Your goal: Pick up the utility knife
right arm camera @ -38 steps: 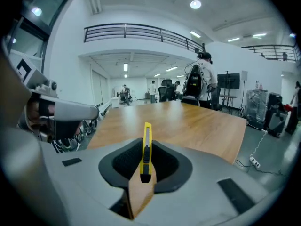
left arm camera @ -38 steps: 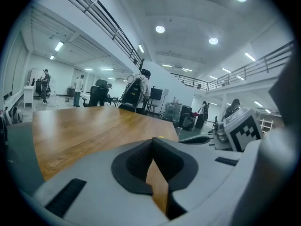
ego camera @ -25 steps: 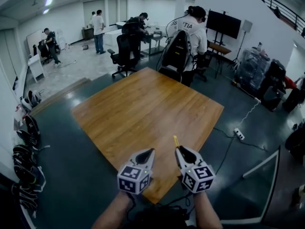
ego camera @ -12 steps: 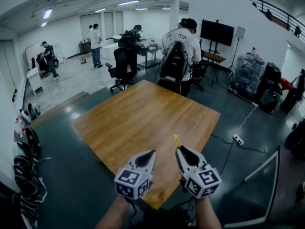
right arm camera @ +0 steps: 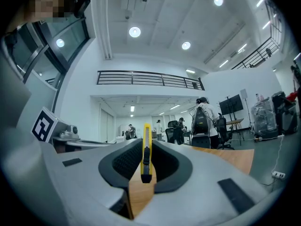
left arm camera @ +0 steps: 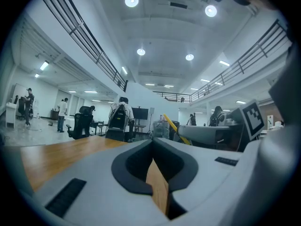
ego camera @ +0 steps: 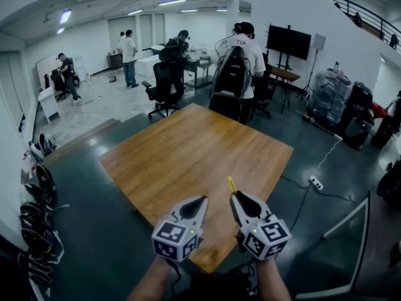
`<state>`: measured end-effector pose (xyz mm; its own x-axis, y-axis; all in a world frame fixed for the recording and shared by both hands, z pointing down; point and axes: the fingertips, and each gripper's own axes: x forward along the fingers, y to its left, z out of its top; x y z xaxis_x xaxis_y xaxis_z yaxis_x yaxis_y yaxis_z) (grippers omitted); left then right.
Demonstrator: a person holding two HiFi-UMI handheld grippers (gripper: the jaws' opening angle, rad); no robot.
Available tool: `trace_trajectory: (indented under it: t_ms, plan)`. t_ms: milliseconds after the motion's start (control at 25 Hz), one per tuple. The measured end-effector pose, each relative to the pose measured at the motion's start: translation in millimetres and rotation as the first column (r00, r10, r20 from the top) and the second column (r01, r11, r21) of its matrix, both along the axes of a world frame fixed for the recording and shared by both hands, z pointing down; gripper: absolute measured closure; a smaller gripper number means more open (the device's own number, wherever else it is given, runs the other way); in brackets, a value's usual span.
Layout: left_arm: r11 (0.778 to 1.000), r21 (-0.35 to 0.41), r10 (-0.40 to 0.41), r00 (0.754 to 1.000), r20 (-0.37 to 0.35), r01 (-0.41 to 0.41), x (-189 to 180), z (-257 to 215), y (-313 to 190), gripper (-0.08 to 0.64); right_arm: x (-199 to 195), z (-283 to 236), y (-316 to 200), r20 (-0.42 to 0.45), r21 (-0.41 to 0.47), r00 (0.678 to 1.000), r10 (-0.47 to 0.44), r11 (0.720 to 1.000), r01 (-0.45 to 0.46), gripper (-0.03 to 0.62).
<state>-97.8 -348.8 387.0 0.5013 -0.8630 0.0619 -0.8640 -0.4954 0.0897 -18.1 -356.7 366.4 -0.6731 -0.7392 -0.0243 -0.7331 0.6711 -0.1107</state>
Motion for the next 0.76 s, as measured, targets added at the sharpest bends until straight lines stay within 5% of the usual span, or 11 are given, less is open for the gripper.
trace_trajectory:
  t_ms: [760]
  plan:
    - [1.0, -0.003, 0.006, 1.0, -0.008, -0.006, 2.7, -0.7, 5.0, 0.554, -2.0, -2.0, 3.4, 0.002, -0.003, 1.0, -0.009, 1.0, 0.009, 0.52]
